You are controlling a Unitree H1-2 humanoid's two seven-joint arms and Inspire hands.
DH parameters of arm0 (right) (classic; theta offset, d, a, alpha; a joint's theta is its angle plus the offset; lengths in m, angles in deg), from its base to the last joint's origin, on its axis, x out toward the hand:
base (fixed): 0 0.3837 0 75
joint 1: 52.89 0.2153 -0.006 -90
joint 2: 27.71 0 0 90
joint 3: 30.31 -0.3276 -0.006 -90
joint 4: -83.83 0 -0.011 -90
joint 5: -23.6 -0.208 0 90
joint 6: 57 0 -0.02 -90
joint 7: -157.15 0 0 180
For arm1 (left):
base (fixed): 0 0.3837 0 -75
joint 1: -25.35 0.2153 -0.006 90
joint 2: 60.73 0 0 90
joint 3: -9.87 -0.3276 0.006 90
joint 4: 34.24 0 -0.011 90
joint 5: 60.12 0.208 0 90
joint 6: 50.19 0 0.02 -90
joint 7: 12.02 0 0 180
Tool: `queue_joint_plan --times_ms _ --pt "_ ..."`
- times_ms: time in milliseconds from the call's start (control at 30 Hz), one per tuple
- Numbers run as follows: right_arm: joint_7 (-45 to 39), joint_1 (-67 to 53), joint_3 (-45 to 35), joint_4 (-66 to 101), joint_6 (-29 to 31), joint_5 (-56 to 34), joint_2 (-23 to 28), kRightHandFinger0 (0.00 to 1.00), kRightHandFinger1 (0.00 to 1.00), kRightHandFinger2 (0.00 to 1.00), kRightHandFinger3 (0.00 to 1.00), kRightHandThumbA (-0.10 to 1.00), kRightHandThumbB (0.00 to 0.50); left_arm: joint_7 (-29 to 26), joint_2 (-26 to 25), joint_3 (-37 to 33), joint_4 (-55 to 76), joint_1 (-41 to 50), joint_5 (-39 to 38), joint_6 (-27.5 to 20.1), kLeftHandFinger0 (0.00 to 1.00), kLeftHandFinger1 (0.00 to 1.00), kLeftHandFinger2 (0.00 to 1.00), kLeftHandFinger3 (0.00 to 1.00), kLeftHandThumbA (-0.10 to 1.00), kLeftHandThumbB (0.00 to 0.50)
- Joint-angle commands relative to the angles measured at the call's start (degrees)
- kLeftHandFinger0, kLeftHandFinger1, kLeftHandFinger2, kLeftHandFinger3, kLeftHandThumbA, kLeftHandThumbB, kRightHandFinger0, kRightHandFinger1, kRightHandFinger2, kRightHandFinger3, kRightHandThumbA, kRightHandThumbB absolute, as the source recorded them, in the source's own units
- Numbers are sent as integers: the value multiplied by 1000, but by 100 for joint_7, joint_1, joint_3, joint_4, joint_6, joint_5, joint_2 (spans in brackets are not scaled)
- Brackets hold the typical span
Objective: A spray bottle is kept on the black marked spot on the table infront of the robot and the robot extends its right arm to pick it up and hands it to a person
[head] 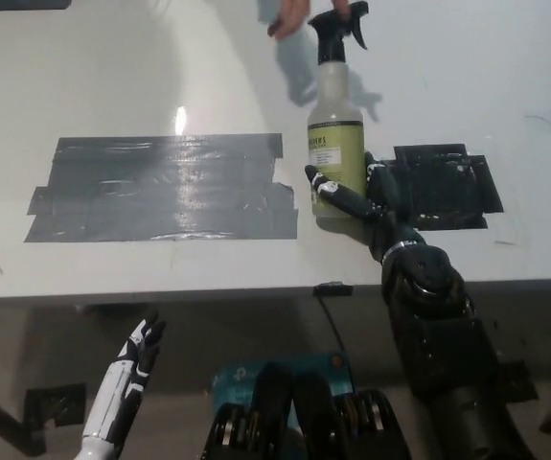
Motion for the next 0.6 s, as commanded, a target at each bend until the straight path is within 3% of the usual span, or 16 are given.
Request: queue_joint_plan --times_ms 0,233,333,400,433,467,500,533,567 --pt "-58 201 -165 -168 401 -322 -117 13 467 783 782 -100 108 -35 -84 -42 214 -3 239 33 1000 1000 1000 1000 1000 295" --pt "-42 142 -187 -222 627 -300 -104 16 476 783 785 -100 116 36 -106 -48 257 -24 242 134 1000 1000 1000 1000 1000 275" --pt "-101 110 -255 -9 710 -439 -123 17 466 786 783 -100 148 35 -105 -47 279 -14 256 148 1000 1000 1000 1000 1000 268" --pt "-230 101 -297 99 756 -570 -110 8 461 812 760 -43 168 39 -103 -47 280 -27 252 159 1000 1000 1000 1000 1000 268" --pt "-346 88 -322 208 772 -669 -92 1 437 794 737 47 205 32 -104 -48 279 -35 268 155 1000 1000 1000 1000 1000 264" --pt "-366 84 -326 233 770 -684 -89 1 437 794 737 47 205 29 -105 -48 279 -35 272 152 1000 1000 1000 1000 1000 264" --pt "-388 72 -325 289 768 -697 -84 7 419 764 695 125 230 35 -104 -47 278 -36 262 153 1000 1000 1000 1000 1000 263" --pt "-431 36 -285 445 708 -684 -61 339 738 1000 1000 336 375 35 -100 -46 278 -34 253 152 1000 1000 1000 1000 1000 268" --pt "-431 36 -285 445 708 -684 -61 382 706 1000 1000 376 365 35 -100 -46 278 -34 253 152 1000 1000 1000 1000 1000 268"
